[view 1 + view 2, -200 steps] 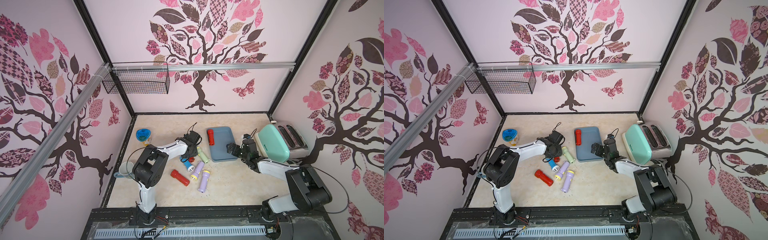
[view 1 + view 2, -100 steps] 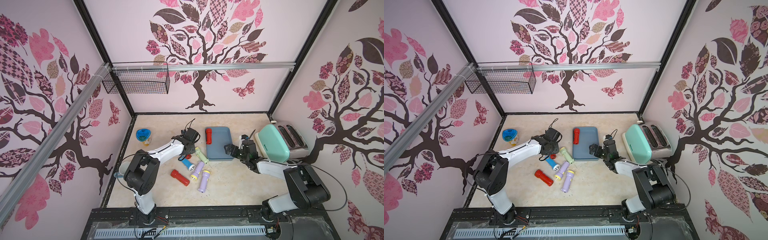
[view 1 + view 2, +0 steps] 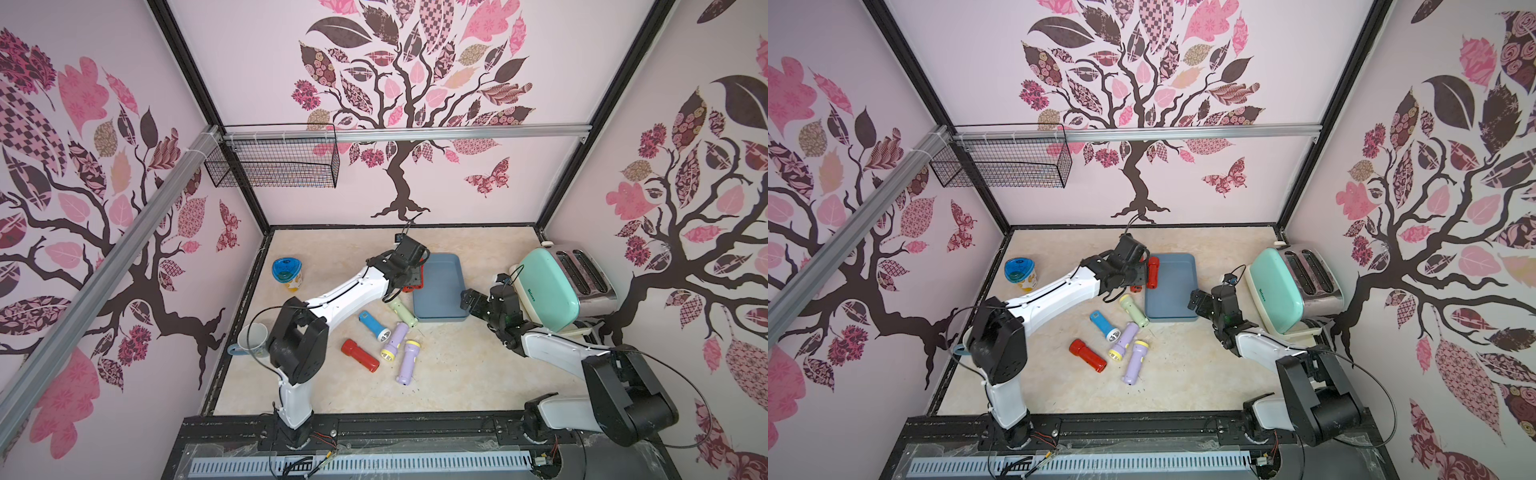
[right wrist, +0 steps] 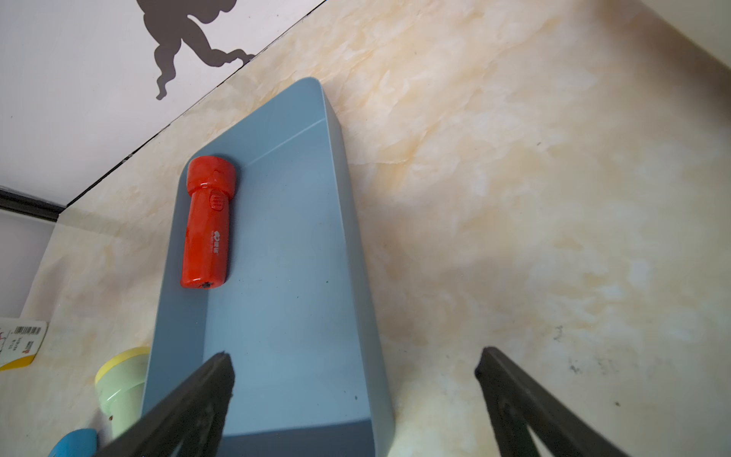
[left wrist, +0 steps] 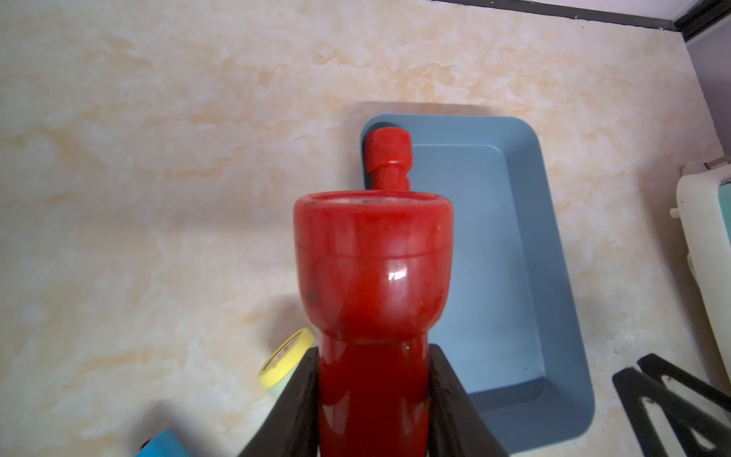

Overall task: Put the flashlights into the storage boxes
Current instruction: Place the flashlight at the storage box.

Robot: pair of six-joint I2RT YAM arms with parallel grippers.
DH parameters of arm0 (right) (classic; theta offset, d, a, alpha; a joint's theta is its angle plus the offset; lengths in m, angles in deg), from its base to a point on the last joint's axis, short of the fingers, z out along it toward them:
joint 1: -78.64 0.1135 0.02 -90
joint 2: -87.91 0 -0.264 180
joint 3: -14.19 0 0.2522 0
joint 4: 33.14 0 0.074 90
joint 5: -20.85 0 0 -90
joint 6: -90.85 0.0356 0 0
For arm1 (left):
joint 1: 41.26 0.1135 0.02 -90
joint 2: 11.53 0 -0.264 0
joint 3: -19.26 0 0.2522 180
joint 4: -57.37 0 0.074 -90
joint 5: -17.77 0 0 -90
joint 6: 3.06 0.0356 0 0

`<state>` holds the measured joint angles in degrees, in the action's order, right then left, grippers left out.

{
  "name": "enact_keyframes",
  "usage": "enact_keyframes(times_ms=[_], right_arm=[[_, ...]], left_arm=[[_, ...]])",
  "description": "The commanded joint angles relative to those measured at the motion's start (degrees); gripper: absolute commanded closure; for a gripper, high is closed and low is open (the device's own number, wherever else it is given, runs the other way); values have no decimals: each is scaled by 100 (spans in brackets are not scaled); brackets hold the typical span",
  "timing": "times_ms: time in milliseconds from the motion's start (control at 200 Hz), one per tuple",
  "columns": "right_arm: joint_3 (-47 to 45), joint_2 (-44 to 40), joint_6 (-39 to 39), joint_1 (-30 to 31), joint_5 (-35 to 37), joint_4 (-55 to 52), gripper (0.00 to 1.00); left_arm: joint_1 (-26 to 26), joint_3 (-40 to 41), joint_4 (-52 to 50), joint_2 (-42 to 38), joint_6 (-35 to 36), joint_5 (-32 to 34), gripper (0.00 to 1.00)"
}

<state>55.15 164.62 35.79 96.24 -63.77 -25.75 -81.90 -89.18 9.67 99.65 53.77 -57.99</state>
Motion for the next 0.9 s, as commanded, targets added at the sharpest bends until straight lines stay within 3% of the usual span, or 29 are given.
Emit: enact_keyframes(times_ms=[0, 140, 305, 895], right_arm=[[-89, -289, 41, -11, 330, -41, 0], [-129, -316, 122, -10, 706, -138, 1], [-200, -149, 238, -11, 675, 208, 1], [-57, -40, 254, -29, 837, 184, 0]], left_arm=[[15, -969, -32, 681, 300, 72, 71], [-54, -1912, 41, 1493, 354, 270, 71], [-115, -2660, -81, 2131, 365, 243, 71], [-184, -3679, -289, 3248, 134, 534, 68]])
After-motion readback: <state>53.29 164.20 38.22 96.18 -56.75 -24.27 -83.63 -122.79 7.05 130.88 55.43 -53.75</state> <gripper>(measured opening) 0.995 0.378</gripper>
